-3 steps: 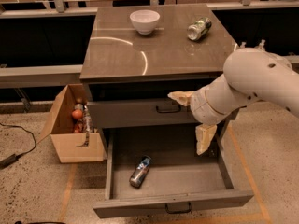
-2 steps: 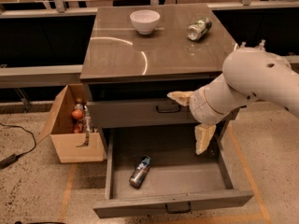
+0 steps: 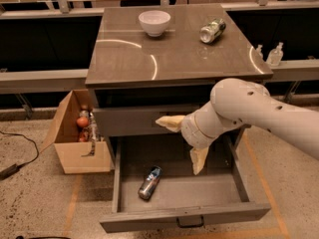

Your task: Pick redbull can from middle drawer and place on counter

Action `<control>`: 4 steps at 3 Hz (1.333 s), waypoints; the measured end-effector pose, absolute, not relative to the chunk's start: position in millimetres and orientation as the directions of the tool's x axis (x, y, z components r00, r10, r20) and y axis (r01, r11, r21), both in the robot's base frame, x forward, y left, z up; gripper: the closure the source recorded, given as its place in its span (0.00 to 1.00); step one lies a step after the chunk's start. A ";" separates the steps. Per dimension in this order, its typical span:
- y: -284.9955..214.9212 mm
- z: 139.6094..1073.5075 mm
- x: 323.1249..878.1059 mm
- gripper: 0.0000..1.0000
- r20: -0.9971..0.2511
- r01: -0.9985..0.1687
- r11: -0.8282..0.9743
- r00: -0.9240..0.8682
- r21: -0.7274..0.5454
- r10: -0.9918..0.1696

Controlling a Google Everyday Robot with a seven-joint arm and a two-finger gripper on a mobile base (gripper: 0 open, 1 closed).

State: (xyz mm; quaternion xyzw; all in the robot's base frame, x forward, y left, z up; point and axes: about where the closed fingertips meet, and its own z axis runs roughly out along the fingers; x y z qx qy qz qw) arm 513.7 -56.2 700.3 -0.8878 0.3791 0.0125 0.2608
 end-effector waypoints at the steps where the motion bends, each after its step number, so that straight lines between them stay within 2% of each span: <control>1: -30.4 666.7 513.4 0.00 -0.181 -0.569 -0.677 0.811 -0.467 -0.557; 4: 8.7 529.2 539.3 0.00 -0.134 -0.408 -0.825 0.912 -0.391 -0.388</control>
Offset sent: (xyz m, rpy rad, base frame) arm 0.0298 0.0494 -0.1414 -0.0987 -0.0835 0.2874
